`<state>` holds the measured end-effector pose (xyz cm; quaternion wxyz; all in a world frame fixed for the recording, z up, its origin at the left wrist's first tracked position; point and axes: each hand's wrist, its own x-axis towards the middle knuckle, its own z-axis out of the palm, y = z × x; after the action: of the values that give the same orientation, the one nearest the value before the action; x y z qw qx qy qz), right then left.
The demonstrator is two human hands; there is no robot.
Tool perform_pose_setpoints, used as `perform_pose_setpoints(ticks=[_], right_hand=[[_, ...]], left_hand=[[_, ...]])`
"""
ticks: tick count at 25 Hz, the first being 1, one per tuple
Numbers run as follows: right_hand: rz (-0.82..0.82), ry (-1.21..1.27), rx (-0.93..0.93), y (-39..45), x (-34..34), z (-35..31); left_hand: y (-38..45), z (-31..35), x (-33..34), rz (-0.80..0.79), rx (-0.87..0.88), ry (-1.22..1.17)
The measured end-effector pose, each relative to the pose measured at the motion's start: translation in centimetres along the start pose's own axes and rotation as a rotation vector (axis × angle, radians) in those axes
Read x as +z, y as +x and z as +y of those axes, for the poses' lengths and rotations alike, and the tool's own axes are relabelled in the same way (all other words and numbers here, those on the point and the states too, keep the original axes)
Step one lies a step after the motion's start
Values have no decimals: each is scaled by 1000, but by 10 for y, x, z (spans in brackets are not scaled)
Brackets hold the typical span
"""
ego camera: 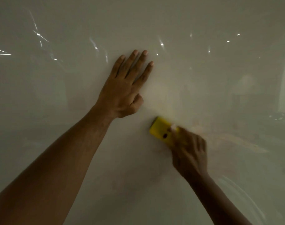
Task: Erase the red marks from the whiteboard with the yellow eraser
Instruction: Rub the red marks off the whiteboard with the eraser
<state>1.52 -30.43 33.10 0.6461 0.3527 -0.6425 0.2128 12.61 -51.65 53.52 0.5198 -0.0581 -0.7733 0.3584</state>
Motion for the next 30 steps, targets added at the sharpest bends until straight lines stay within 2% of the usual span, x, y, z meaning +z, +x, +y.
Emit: perform_pose_setpoints(ticks=[2, 3, 4, 7, 8, 9, 12, 13, 14, 15, 18, 19, 20, 21, 25, 26, 27, 30], right_hand=[[101, 64, 413, 7, -4, 15], [123, 74, 493, 9, -2, 11], [112, 59, 451, 8, 1, 2], [6, 7, -82, -1, 4, -11], [-2, -18, -165, 4, -1, 3], [13, -40, -122, 9, -4, 20], [126, -53, 429, 31, -11, 60], [155, -61, 513, 32, -9, 59], [159, -55, 477, 31, -7, 54], [129, -38, 350, 25, -3, 44], [-33, -36, -273, -7, -2, 38], [-54, -68, -397, -9, -5, 52], [-36, -88, -423, -7, -7, 67], [-5, -111, -355, -3, -8, 81], [135, -97, 286, 27, -10, 90], [143, -54, 349, 29, -6, 77], [122, -17, 304, 28, -4, 62], [-11, -36, -219, 3, -4, 45]], left_hand=[[1, 5, 0, -8, -17, -1], [2, 6, 0, -13, -13, 5], [2, 6, -1, -18, -5, 14], [3, 2, -1, -40, 45, 44], [5, 0, -1, -48, 71, 54], [8, 0, -2, -57, 101, 60], [25, 14, -2, -73, 167, 47], [32, 23, -1, -73, 161, 39], [39, 32, 1, -67, 144, 33], [45, 40, 3, -58, 122, 27], [59, 53, 7, -25, 75, 5], [61, 54, 7, -23, 74, 2], [62, 54, 7, -21, 76, 6], [63, 54, 8, -20, 80, 14], [65, 59, 8, -40, 55, 33], [70, 63, 8, -45, 49, 34], [77, 67, 8, -47, 51, 38], [99, 77, 9, -47, 80, 37]])
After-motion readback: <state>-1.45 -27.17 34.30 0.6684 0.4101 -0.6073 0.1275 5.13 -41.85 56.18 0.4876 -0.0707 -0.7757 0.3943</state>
